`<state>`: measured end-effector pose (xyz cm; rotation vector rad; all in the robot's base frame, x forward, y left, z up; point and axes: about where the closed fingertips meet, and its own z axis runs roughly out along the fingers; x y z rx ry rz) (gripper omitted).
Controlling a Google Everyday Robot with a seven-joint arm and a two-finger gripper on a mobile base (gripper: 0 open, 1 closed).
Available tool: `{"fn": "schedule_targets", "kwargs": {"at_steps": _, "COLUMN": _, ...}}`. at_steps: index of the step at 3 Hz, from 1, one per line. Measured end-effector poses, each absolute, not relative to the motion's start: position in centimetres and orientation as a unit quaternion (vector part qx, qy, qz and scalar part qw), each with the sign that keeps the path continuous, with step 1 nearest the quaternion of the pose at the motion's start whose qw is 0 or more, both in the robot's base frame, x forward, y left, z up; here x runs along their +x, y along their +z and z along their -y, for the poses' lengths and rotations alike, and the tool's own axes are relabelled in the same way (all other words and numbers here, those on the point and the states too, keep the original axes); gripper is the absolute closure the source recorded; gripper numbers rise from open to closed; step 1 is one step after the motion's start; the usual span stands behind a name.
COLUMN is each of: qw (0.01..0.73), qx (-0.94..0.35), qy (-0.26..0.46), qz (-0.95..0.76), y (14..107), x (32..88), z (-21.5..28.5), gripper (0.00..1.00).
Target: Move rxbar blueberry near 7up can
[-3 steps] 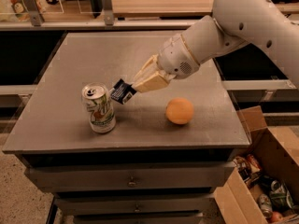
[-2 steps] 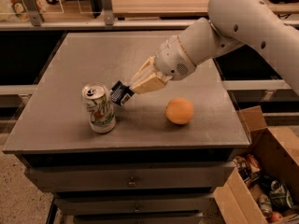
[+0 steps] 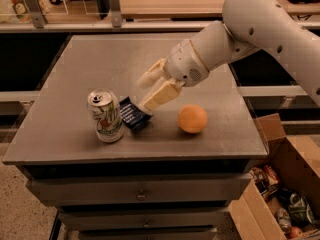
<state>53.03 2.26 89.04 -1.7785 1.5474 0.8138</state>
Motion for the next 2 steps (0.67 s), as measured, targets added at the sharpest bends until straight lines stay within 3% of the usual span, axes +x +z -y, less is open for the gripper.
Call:
{"fn": "schedule_targets", "kwargs": {"at_steps": 1, "qw": 0.316, "qx": -0.682, "qy": 0.298, "qz": -0.588, "y": 89.29, "x": 53.06, "z": -2.06, "gripper": 0.0}}
{"fn": "schedule_targets", "kwargs": {"at_steps": 2, "qw": 0.316, "qx": -0.682, "qy": 0.297, "qz": -0.588, "y": 89.3, "x": 53.06, "z": -2.06, "gripper": 0.0}}
